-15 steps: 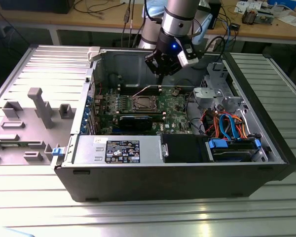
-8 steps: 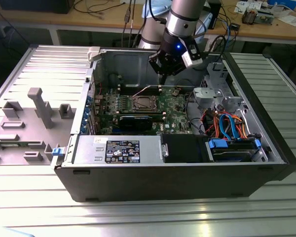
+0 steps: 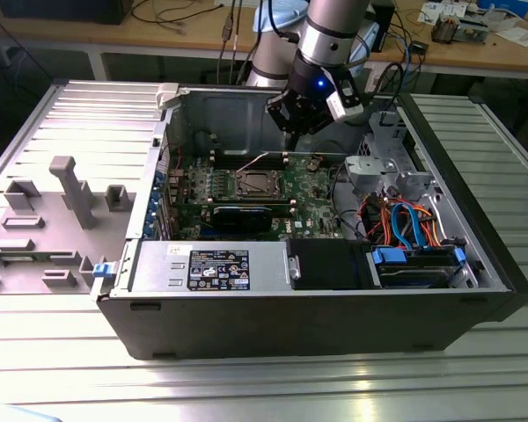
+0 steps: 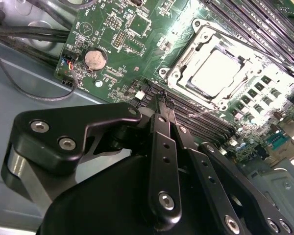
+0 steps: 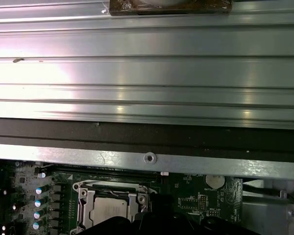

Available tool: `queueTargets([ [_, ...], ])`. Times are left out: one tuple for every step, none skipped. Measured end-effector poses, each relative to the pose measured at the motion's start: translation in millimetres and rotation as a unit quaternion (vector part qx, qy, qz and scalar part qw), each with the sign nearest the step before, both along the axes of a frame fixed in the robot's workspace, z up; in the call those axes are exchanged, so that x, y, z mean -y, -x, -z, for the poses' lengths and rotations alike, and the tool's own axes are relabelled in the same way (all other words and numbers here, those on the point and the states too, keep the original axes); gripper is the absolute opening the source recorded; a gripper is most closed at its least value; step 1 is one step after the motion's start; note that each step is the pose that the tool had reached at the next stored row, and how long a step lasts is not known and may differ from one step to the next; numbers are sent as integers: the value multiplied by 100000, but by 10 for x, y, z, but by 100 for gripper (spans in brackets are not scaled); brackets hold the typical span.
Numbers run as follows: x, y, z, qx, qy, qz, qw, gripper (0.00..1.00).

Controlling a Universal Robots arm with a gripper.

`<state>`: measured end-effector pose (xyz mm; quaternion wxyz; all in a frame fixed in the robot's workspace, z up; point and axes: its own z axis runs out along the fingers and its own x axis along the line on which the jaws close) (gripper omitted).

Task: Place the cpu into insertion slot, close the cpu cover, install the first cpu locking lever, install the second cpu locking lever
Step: 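Install the first cpu locking lever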

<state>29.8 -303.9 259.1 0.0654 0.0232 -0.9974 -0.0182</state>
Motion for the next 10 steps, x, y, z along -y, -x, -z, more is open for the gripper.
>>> queueTargets([
  [0,0,0,0,3,2,100000,11],
  [0,0,0,1,0,2,100000,11],
  [0,-4,0,1,3,-12,100000,11],
  [0,-8,0,2,0,-5,100000,11],
  [0,-12,0,2,1,1,100000,11],
  [0,-23,0,0,0,-3,100000,11],
  [0,-38,0,0,3,2,100000,11],
  [0,-47,1,1,1,3,100000,11],
  [0,-56,1,-1,5,4,100000,11],
  [0,-71,2,-1,4,4,100000,11],
])
